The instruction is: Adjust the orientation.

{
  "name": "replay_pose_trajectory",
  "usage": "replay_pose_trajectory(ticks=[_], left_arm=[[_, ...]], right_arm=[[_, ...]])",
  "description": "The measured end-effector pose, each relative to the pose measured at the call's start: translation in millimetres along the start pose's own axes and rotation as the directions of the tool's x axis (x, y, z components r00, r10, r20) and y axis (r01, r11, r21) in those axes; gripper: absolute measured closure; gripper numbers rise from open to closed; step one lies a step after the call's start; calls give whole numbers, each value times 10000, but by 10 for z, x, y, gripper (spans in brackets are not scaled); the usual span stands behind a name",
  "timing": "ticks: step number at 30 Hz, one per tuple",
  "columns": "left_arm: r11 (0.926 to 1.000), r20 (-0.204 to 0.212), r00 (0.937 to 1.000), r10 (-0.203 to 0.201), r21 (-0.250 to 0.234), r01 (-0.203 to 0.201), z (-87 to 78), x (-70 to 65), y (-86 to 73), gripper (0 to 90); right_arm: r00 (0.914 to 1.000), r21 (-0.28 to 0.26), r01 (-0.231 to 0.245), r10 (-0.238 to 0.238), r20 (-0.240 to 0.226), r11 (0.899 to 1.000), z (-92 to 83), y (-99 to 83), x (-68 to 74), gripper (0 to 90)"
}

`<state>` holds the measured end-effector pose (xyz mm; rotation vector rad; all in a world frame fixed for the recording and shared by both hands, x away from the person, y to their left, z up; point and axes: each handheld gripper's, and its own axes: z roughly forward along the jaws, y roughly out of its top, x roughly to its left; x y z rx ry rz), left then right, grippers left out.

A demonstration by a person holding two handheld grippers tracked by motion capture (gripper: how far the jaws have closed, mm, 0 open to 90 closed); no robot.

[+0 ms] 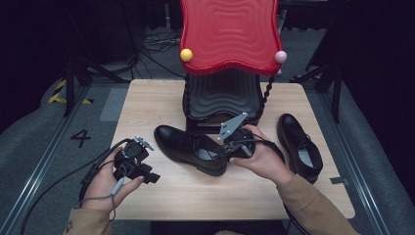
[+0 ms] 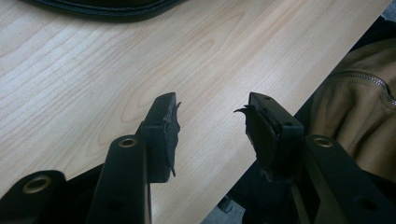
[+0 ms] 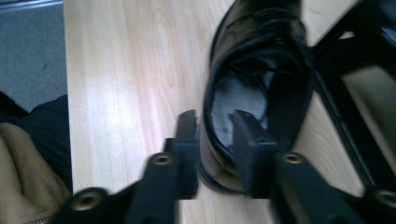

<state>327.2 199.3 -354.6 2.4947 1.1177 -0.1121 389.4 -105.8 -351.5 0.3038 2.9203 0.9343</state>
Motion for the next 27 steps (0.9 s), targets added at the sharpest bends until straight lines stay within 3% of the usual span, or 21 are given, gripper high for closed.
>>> replay_pose_trajectory(ticks=[3, 7, 8, 9, 12, 13, 14, 20, 27], left_arm=[[10000, 25, 10000, -39, -3, 39, -5, 2, -7, 536], [10000, 4, 10000, -27, -42, 27, -2, 14, -13, 534], [10000, 43, 10000, -61, -16, 61, 2, 14, -13, 535], [10000, 51, 10000, -44, -7, 44, 4, 15, -13, 535], [10000, 44, 10000, -81, 31, 81, 11, 11, -9, 535], [10000, 29, 10000, -32, 23, 32, 14, 14, -7, 535], [10000, 54, 10000, -31, 37, 31, 16, 15, -6, 534], [9999, 108, 9999, -110, 14, 110, 20, 27, -5, 535], [10000, 164, 9999, -1, 74, 0, 39, 42, 52, 536]], right_arm=[[9986, 675, 80, -44, -533, 9977, 234, 94, 14, 613], [9976, 1159, 144, -65, -684, 9932, 418, 136, 35, 603], [9983, 1646, 244, -154, -556, 9861, 534, 152, 45, 624], [9983, 1646, 244, -154, -556, 9861, 534, 152, 45, 624], [9989, 2184, 319, -239, -391, 9753, 674, 159, 52, 706], [9989, 2296, 454, -425, -176, 9722, 705, 161, 53, 810], [9988, 2330, 491, -498, -28, 9712, 703, 167, 51, 831], [9981, 1978, 575, -522, -320, 9786, 670, 149, 60, 848], [9979, 1435, 480, -412, -497, 9885, 381, 40, 235, 851]])
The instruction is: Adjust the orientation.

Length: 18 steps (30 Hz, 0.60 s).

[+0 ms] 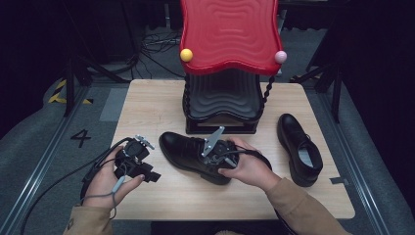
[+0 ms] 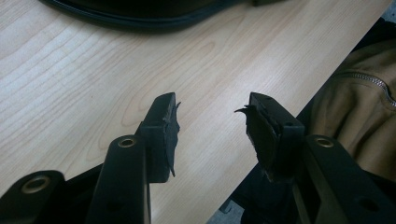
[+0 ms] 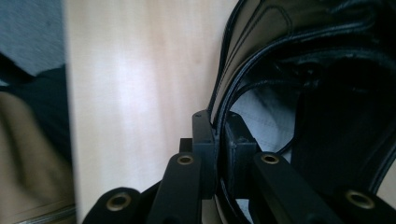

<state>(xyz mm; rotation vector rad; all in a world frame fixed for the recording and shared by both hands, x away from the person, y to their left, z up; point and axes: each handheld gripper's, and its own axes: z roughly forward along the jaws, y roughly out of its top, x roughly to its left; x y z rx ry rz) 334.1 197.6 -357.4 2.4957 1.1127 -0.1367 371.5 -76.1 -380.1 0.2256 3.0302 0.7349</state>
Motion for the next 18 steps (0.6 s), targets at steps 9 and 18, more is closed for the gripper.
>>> replay_pose_trajectory(ticks=[9, 18], left_arm=[[9996, 95, 9996, 282, 53, -282, 42, -40, 149, 537], [9971, 272, 9969, 741, 162, -746, 115, -60, 336, 538]], right_arm=[[9974, -453, -560, 580, 426, 9974, -335, -361, 252, 851], [9768, -473, -1587, 1638, 1382, 9862, -664, -655, 323, 851]])
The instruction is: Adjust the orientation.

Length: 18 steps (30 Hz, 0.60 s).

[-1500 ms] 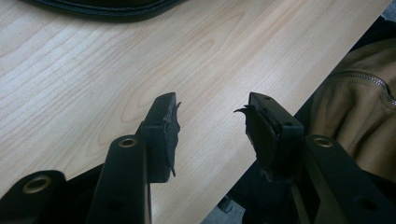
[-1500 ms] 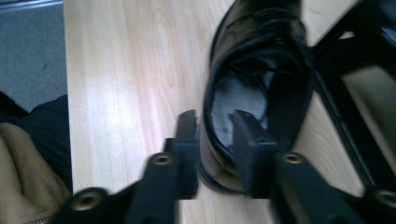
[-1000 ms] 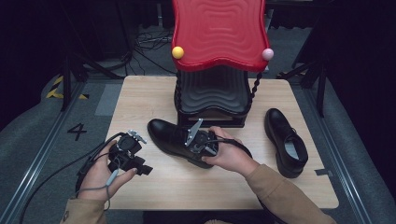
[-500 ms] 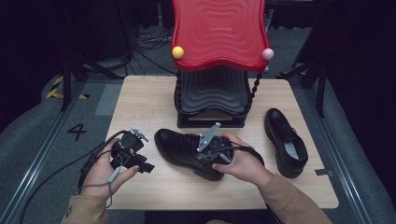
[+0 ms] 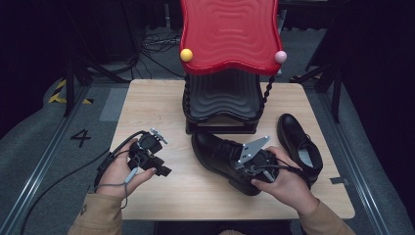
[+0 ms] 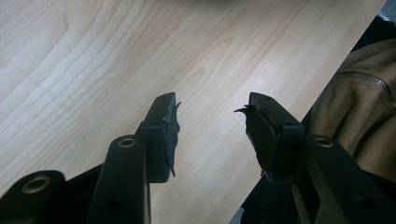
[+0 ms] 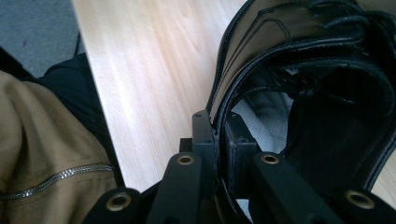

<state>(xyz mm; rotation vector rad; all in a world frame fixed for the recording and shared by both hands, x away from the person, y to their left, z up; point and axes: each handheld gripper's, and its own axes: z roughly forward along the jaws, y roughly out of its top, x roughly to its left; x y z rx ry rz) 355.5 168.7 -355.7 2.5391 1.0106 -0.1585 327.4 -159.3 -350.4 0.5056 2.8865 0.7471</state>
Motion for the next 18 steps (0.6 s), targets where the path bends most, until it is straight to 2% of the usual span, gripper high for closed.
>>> replay_pose_trajectory(ticks=[5, 7, 9, 11, 15, 16, 18], left_arm=[[9996, 90, 9997, 245, 110, -246, 50, -10, 101, 538], [9995, 144, 9994, 308, 92, -309, 64, -6, 124, 537], [9995, 161, 9994, 308, 76, -310, 77, 1, 143, 537], [9992, 151, 9992, 362, 139, -364, 76, 6, 150, 537], [9992, 180, 9991, 381, 122, -383, 70, 0, 153, 535], [9994, 194, 9993, 328, 97, -330, 70, -3, 152, 535], [9994, 193, 9993, 327, 53, -328, 73, 6, 151, 535]], right_arm=[[9953, 270, -665, 644, 722, 9974, 29, -112, -75, 851], [9893, 585, -920, 846, 1191, 9940, 89, -135, -64, 849], [9852, 956, -1125, 984, 1405, 9890, 181, -141, -19, 846], [9860, 1053, -1111, 964, 1357, 9882, 239, -135, 18, 844], [9891, 1090, -1406, 1348, 589, 9840, 417, -127, 81, 823], [9902, 1134, -1358, 1311, 480, 9842, 448, -124, 98, 816], [9909, 1114, -1277, 1219, 574, 9855, 444, -102, 126, 807]])
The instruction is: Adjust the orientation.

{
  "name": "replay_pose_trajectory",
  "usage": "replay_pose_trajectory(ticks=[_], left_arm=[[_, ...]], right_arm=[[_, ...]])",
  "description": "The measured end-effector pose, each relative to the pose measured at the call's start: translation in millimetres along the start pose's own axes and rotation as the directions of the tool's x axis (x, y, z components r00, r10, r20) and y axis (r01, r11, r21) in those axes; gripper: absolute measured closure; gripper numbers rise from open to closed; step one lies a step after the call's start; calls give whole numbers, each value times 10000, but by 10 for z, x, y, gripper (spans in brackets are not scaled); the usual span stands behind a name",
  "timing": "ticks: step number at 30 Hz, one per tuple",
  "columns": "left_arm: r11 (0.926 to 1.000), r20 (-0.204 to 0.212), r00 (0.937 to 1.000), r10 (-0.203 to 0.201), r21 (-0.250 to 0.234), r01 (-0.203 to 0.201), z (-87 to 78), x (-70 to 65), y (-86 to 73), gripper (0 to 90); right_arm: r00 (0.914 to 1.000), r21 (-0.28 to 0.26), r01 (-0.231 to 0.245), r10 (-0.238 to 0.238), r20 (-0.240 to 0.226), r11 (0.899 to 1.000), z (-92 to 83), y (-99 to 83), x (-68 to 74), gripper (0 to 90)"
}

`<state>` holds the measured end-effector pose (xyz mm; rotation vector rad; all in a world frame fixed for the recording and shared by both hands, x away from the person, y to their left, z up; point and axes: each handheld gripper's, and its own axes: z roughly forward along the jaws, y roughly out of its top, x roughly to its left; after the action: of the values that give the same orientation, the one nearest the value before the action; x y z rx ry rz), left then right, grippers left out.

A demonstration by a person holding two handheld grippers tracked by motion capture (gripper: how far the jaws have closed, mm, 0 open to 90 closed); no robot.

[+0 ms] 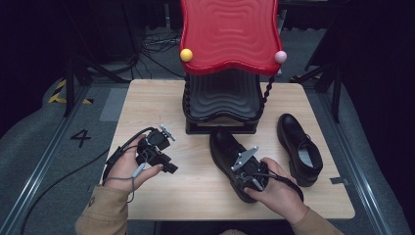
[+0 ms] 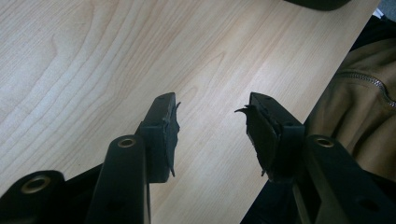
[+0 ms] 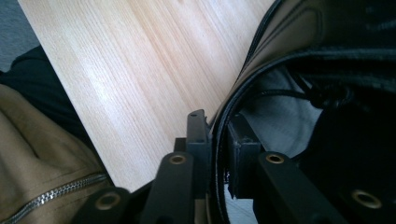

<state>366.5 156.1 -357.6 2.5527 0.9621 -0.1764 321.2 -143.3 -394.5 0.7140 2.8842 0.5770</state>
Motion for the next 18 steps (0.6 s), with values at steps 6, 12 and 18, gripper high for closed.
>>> replay_pose_trajectory(ticks=[6, 12, 18], left_arm=[[10000, 3, 10000, -9, 90, 9, 18, 7, 7, 533], [10000, 59, 10000, -4, 79, 4, 10, 13, 26, 532], [10000, 95, 9999, 93, 35, -94, 28, 24, 67, 530]], right_arm=[[9979, -63, -198, 194, -616, 9998, 12, 12, 37, 760], [9949, -96, -369, 358, -939, 9993, -41, -19, 35, 726], [9861, -601, -654, 553, -1567, 9960, -150, -68, -68, 644]])
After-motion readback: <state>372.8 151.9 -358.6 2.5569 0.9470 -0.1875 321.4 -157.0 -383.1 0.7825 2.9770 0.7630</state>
